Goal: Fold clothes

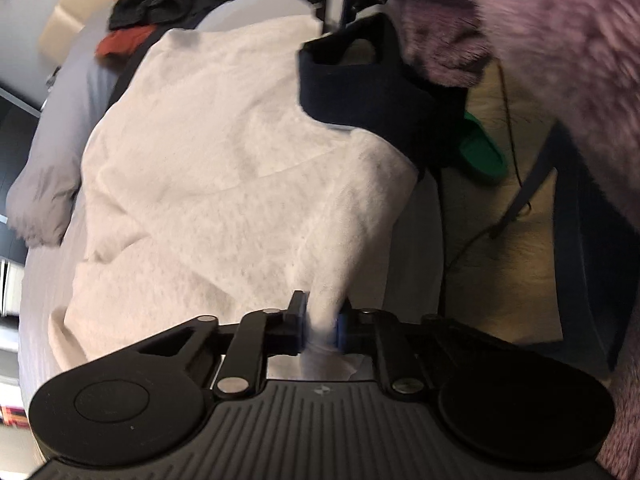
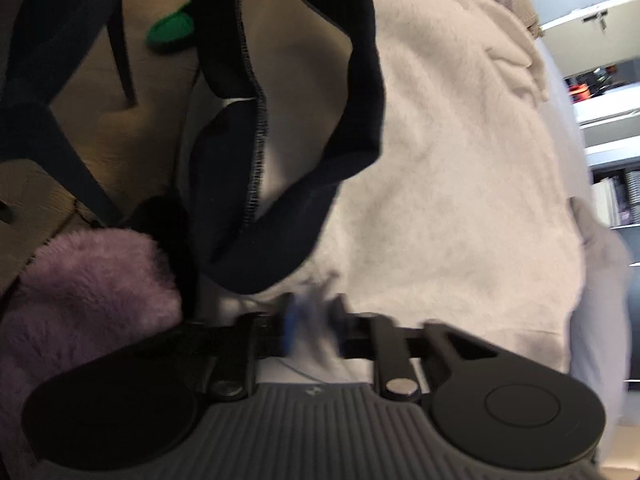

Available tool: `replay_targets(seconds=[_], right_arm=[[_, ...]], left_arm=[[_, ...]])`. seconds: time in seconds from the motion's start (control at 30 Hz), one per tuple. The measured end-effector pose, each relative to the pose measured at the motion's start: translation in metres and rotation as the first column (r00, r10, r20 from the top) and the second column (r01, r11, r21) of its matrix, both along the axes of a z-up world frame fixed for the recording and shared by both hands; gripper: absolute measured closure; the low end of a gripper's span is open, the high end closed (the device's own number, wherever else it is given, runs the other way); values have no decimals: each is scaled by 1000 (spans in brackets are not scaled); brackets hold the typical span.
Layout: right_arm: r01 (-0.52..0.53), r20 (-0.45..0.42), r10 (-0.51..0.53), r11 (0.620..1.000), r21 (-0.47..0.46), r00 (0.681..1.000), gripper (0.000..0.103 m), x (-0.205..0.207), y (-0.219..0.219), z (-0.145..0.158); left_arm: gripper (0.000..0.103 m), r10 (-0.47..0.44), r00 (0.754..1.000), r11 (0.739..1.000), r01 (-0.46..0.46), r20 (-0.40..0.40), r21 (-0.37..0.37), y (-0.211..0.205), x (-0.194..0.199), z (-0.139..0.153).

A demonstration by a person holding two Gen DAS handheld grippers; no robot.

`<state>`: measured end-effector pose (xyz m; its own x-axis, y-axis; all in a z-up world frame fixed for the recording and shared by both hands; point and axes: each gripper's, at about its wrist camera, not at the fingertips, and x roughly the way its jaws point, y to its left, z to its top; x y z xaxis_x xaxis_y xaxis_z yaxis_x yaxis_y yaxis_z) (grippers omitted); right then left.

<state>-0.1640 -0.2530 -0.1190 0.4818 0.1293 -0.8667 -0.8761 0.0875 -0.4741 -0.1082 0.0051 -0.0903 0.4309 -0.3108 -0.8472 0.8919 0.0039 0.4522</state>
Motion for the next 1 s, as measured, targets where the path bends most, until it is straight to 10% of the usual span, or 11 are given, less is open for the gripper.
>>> replay_targets(seconds=[0.2,0.37,0.77,1.0], right_arm=[[107,138,-127,983,147,982,97,7,-5,48],[259,233,-340,912,319,911,98,41,-8,108],[283,445,-639,720,634,627,98,128,-8,306],[177,555,-699,679,712,451,98,136,4,406]], left_arm=[[97,156,987,979,-151,25,-138,16,22,48],[98,360,932,888,-331,35,-320,32,71,119],[98,613,782,648,-413,115,-640,21,163,312],[98,640,729,604,-281,244,-745,1,164,413]])
